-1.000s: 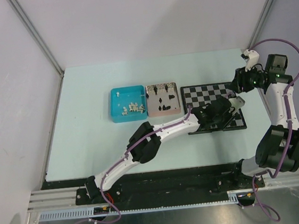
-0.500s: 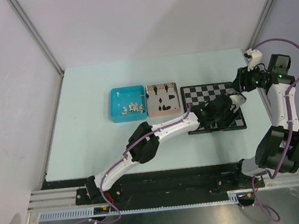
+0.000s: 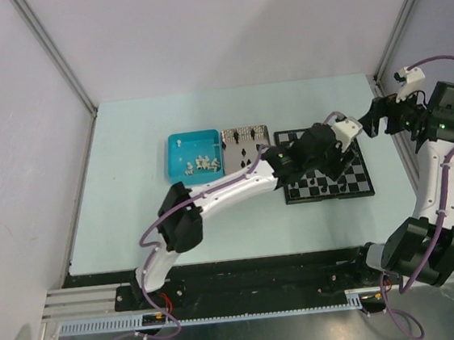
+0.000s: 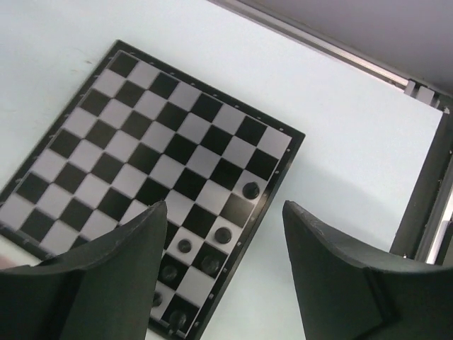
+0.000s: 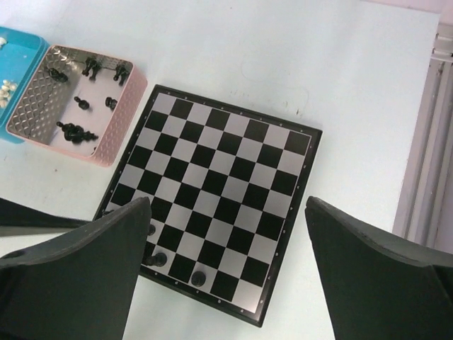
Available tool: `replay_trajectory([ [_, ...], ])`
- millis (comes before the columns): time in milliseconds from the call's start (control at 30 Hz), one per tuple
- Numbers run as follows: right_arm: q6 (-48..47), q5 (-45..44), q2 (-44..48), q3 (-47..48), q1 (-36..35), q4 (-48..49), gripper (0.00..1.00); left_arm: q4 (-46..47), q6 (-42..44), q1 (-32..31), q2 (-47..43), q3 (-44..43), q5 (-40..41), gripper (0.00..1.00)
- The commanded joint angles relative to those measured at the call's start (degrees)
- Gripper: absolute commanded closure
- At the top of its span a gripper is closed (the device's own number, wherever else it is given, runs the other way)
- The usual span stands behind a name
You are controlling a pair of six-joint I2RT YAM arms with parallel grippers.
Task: Set up the chess pieces on the board
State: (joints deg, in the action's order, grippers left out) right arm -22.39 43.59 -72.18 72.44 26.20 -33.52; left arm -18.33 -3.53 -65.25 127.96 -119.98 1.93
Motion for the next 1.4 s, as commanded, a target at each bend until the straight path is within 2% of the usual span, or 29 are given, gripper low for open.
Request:
replay_trajectory([
  [0,0.86,4.64,1.43,0.94,0.35,1.71,0.00,3.73,2.74,0.92,-11.47,7.90,4.65,0.28],
  [267,-2.66,15.81,-1.47,1.03,0.00,-1.02,0.00,8.31,3.35,5.13,-29.51,27.86,9.66,0.14],
  [367,-6.24,15.22,-1.38,1.73,-3.94,-4.34,0.00,8.48,3.35,7.85,-37.31,34.36,10.63,0.10],
  [533,-10.30,7.04,-2.17,2.79,-20.37,-7.79,0.00,8.31,4.32,14.25,-51.21,45.35,10.29,0.00],
  [567,-10.48,4.94,-2.78,2.88,-22.66,-7.79,0.00,8.31,3.97,15.67,-54.10,47.19,9.93,0.00],
  [600,-11.26,4.14,-3.05,3.05,-27.81,-7.79,0.00,8.39,3.88,17.25,-58.74,50.78,7.58,0.00],
  [700,-13.11,0.63,-5.15,4.02,-34.44,-8.05,0.00,8.39,0.46,25.59,-69.03,58.60,1.96,0.00],
  [733,-13.38,-0.52,-5.94,4.37,-38.55,-8.05,0.00,8.31,-0.50,29.70,-71.08,60.64,0.98,0.00],
  [833,-14.43,-4.30,-9.46,6.21,-45.58,-7.97,0.00,8.31,-0.86,36.68,-77.59,67.23,-1.31,0.00],
  [933,-14.44,-7.29,-14.38,9.64,-49.48,-7.88,0.02,8.40,0.45,38.09,-81.28,72.07,1.13,0.00],
  [1033,-13.21,-8.26,-21.40,14.90,-52.12,-7.35,0.05,8.31,2.37,38.01,-81.99,74.63,3.41,0.00],
  [1100,-11.98,-8.09,-25.44,18.59,-52.39,-7.79,0.13,8.05,3.35,38.01,-82.08,74.72,6.22,0.00],
  [1133,-11.54,-8.26,-30.34,22.61,-52.39,-8.14,0.17,8.04,3.35,38.18,-82.34,74.89,7.20,0.00],
  [1167,-10.23,-9.31,-32.47,24.57,-52.47,-9.01,0.26,8.13,3.35,38.10,-82.61,75.16,7.73,0.00],
  [1267,-8.20,-13.08,-41.17,32.22,-53.18,-10.95,0.38,8.04,4.66,38.10,-82.09,75.60,7.73,0.00],
  [1367,-7.14,-16.59,-46.53,36.52,-53.97,-11.22,0.44,8.22,4.93,38.09,-81.91,75.60,8.00,0.00],
])
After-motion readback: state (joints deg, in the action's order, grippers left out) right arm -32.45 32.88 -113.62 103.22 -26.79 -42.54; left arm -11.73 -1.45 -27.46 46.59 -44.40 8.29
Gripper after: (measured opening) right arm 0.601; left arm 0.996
